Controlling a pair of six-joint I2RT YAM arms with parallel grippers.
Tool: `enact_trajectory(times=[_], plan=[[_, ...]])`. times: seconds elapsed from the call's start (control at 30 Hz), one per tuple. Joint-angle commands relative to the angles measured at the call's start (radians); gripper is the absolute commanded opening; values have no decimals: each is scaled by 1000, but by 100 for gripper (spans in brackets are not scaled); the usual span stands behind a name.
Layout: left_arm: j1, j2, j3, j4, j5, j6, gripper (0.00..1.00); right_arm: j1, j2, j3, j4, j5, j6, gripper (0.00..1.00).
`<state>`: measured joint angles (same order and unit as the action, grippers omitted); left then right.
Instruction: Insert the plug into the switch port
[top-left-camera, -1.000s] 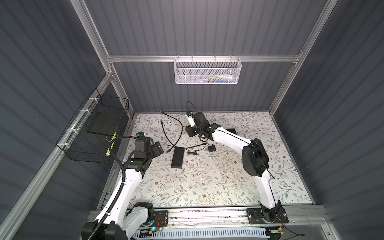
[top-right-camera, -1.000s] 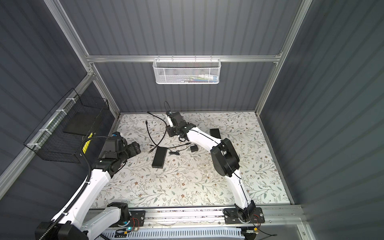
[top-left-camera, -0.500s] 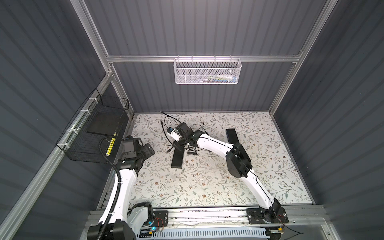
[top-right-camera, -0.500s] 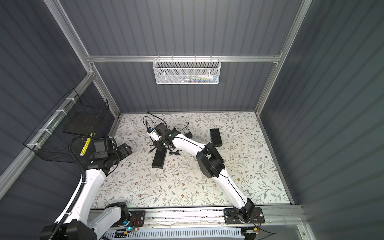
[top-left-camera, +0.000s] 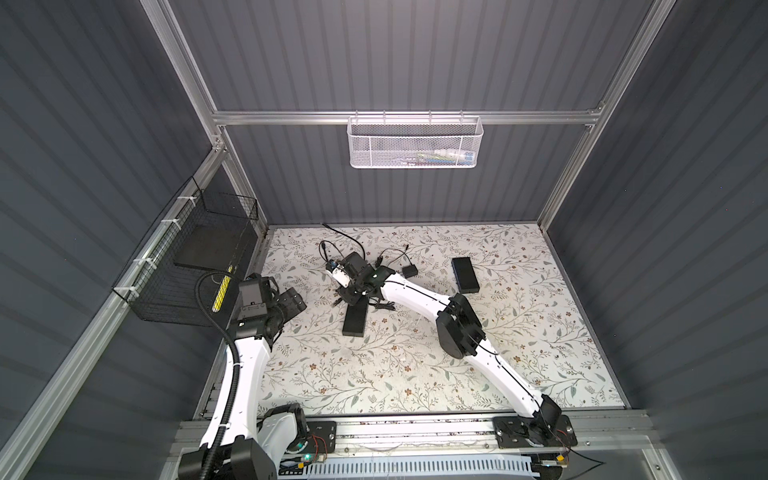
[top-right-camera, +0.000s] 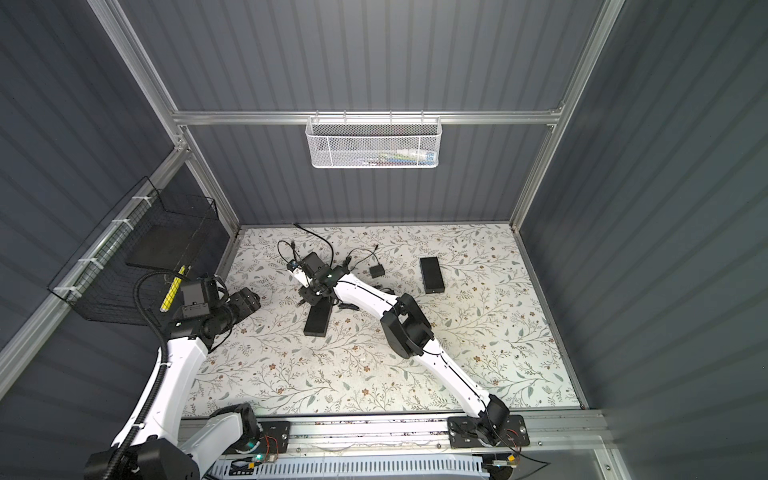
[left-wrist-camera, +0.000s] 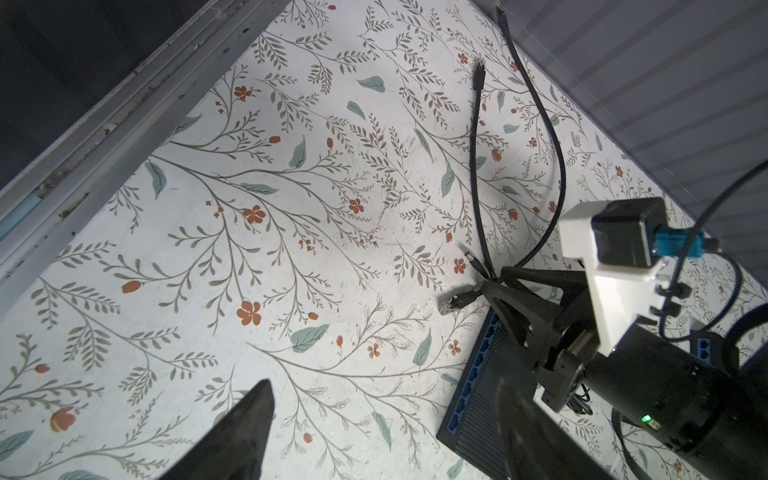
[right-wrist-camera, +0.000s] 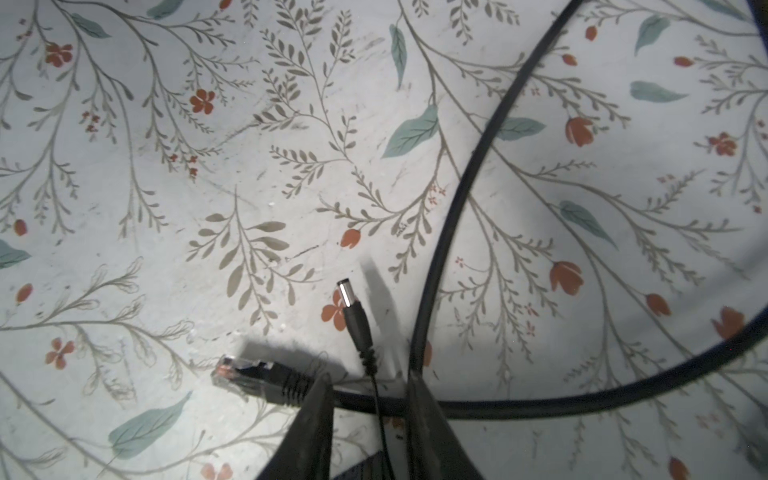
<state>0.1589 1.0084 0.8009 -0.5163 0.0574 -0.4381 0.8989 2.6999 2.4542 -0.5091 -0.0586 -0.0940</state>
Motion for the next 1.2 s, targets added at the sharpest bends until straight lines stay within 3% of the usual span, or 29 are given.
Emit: enact_trajectory(times=[0.0, 0.4, 0.67, 0.87, 0.97, 1.17], plan=[[13, 9, 21, -24, 22, 1, 84, 10, 14, 29, 16, 57, 69, 31], [14, 27, 21, -25, 22, 9, 84, 47, 84, 72, 54, 127, 130, 32], [14, 38, 23, -24, 18, 13, 84, 49, 107, 104, 47, 113, 142, 23], [14, 37, 21, -25, 19, 13, 84, 48, 100, 104, 43, 148, 137, 8], [15, 32, 23, -28, 21, 13, 84, 48, 57, 99, 26, 178, 135, 0], [14, 14, 51, -45, 22, 28, 84, 36, -176, -37, 48, 116, 153, 0]])
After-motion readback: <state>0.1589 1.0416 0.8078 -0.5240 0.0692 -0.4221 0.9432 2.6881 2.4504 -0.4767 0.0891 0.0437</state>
